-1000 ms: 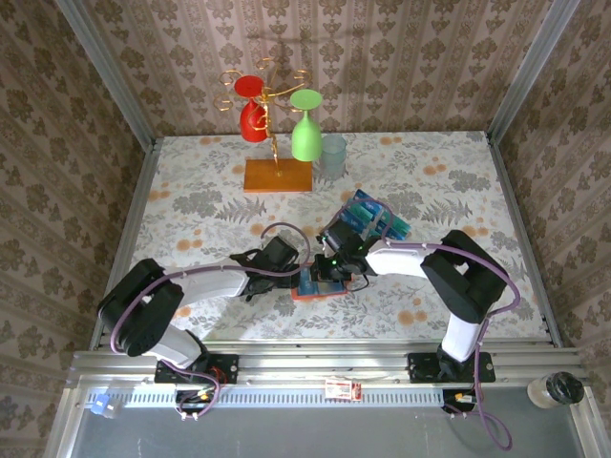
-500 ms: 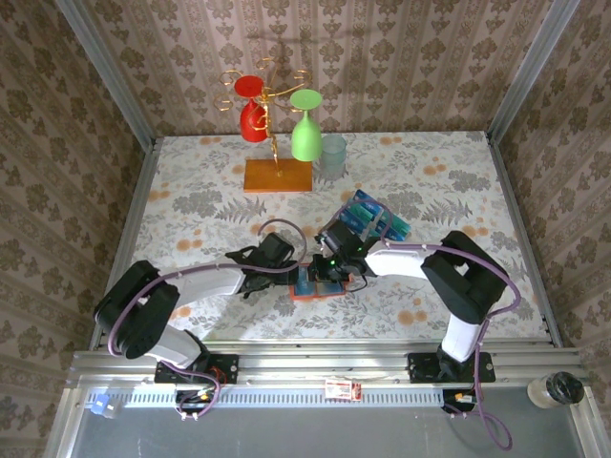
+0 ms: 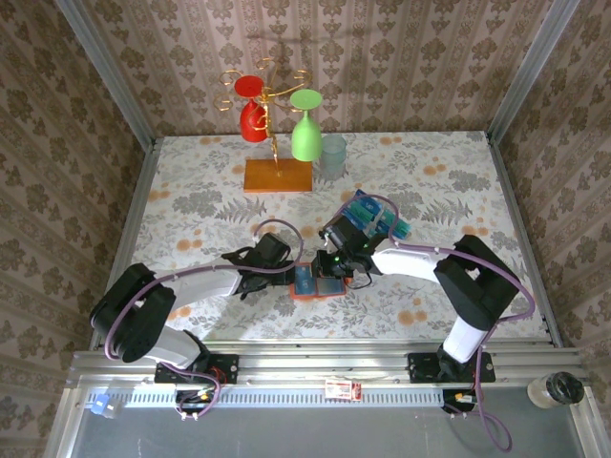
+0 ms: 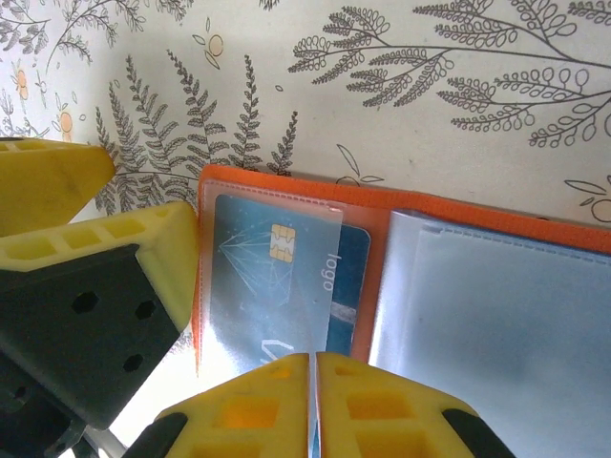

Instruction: Put the credit cards into the card holder

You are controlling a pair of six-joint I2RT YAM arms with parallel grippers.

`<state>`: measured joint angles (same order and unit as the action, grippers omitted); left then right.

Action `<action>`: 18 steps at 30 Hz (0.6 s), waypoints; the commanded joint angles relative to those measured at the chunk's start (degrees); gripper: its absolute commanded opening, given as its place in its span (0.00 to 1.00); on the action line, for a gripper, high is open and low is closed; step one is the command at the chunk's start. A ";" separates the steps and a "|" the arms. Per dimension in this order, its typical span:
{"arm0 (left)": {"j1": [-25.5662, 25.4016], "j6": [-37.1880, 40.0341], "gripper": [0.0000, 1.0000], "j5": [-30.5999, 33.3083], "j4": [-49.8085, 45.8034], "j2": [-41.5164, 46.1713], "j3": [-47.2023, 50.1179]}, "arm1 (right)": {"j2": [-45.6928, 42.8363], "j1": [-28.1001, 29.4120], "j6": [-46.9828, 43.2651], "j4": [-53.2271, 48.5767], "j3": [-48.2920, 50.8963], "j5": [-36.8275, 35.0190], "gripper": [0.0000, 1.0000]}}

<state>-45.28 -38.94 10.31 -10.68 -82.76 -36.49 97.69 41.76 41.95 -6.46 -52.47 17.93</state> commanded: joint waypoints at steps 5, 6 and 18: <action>0.61 0.27 0.78 0.34 1.09 -1.51 1.50 | 2.67 -0.12 -0.69 -0.05 -0.95 -0.01 0.09; 0.58 0.27 0.78 0.37 1.23 -1.64 1.62 | 2.82 -0.18 -0.65 0.06 -0.95 0.02 0.09; 0.59 0.45 0.77 -0.28 2.82 -3.28 1.80 | 4.98 -0.13 -0.61 0.25 -1.66 0.67 0.09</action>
<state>-45.23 -38.94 11.14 -9.74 -83.64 -35.97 101.21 41.76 41.95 -6.20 -52.73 18.22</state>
